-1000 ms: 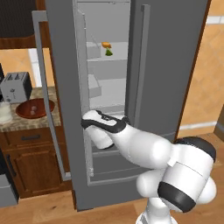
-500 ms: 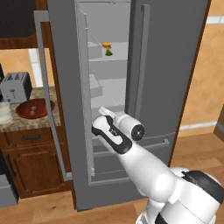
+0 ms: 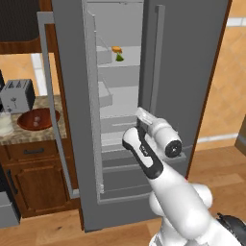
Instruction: Grab a lemon wedge from the fridge and one ice cube from the ice bowl, and put them in the glass of lemonade.
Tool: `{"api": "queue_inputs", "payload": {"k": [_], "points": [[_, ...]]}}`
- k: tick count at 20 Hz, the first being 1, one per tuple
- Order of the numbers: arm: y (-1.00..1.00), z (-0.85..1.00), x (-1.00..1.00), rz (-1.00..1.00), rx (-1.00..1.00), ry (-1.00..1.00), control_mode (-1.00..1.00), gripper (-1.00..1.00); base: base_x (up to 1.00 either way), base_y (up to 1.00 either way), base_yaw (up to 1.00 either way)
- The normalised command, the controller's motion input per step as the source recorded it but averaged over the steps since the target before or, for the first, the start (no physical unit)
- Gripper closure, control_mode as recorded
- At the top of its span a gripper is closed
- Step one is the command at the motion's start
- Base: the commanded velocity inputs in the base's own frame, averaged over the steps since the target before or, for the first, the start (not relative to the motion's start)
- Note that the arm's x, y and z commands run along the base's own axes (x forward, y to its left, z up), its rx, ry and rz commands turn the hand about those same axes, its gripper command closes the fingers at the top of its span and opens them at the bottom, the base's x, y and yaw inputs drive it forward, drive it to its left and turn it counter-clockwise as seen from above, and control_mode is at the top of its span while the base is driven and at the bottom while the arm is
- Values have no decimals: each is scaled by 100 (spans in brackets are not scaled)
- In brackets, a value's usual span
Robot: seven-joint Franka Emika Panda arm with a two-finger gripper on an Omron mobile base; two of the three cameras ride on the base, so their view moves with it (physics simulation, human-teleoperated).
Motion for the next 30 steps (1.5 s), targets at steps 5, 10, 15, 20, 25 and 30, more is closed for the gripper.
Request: {"api": "queue_inputs", "payload": {"k": [5,10,15,20,25,30], "points": [[-60,100,-24,-8,-6,11,-100,-100,0,0,0],[-36,100,-13,-1,-31,22,-100,-100,0,0,0],[-9,98,0,1,-44,25,-100,-100,0,0,0],[19,20,3,15,-35,39,-100,-100,0,0,0],[3,5,14,28,0,8,-100,-100,0,0,0],[7,0,63,8,8,0,-100,-100,0,0,0]]}}
